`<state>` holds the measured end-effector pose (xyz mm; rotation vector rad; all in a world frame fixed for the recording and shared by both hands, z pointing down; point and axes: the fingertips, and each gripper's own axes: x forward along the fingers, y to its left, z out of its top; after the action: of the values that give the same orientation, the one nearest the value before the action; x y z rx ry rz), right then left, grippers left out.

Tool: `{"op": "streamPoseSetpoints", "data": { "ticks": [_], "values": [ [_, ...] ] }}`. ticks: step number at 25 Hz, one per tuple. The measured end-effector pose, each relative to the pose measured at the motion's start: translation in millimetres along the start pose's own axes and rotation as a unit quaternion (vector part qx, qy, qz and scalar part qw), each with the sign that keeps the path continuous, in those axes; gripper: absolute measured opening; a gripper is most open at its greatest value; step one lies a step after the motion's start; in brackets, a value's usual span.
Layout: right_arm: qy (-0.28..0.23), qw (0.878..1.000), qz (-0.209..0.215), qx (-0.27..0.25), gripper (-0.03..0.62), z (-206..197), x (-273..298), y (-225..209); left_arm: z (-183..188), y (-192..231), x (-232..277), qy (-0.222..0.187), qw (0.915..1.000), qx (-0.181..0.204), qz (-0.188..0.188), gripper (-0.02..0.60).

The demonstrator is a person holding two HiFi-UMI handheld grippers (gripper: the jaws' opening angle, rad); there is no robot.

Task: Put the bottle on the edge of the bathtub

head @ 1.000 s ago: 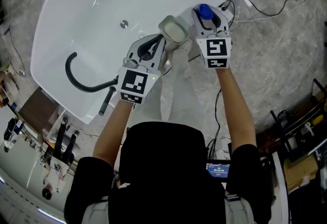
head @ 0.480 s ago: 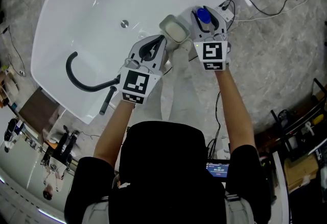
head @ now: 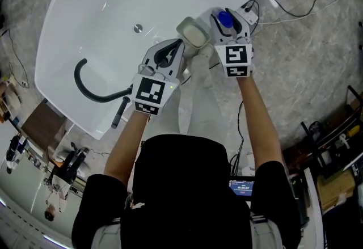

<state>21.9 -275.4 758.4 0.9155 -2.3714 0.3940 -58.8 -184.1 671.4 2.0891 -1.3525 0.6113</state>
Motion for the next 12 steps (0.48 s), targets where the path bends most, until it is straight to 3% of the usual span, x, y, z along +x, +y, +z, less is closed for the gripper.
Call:
{"op": "streamPoseSetpoints", "data": {
  "ticks": [5, 12],
  "values": [
    [-0.001, 1.000, 0.002, -0.002, 0.224, 5.0, -10.0, -0.5, 5.2, -5.0, -2.4, -0.004, 0.9999, 0.009, -0.003, 0.011],
    [-0.014, 0.999, -0.016, 0.025, 0.227, 26.8, -48.7, 1.3, 33.9, -13.8, -26.2, -0.025, 0.9993, 0.026, -0.010, 0.011]
  ]
}}
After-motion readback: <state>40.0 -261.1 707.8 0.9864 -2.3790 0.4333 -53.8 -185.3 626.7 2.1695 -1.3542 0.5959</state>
